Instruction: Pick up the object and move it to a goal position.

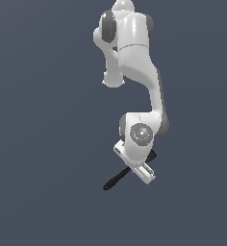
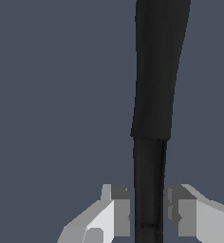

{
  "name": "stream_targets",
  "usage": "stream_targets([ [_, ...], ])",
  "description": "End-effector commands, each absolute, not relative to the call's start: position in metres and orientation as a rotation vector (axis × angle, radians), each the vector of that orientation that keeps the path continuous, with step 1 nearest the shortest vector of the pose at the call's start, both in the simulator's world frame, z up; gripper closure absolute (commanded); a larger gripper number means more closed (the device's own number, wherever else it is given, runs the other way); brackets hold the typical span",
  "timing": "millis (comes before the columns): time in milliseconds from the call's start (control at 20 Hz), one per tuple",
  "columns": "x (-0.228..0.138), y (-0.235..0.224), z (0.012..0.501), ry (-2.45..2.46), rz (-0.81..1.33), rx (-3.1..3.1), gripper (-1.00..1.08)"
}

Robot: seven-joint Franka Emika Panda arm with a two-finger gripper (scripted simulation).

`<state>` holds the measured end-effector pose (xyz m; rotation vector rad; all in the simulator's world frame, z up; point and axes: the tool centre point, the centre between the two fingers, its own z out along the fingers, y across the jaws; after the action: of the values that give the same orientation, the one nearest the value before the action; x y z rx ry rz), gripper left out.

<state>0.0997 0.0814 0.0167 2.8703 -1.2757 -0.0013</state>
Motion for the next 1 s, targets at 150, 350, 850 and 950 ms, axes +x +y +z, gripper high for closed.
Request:
stream_targets([
  [150, 0.1, 0.082, 0.017, -1.275, 0.0, 2.871, 1.08],
  [350, 0.1, 0.082, 0.017, -1.274, 0.0, 2.871, 1.08],
  [850, 0.104, 0.059, 0.043, -1.207, 0.099, 2.898, 1.08],
  [950, 0.106, 0.049, 0.054, -1.178, 0.141, 2.908, 1.08],
])
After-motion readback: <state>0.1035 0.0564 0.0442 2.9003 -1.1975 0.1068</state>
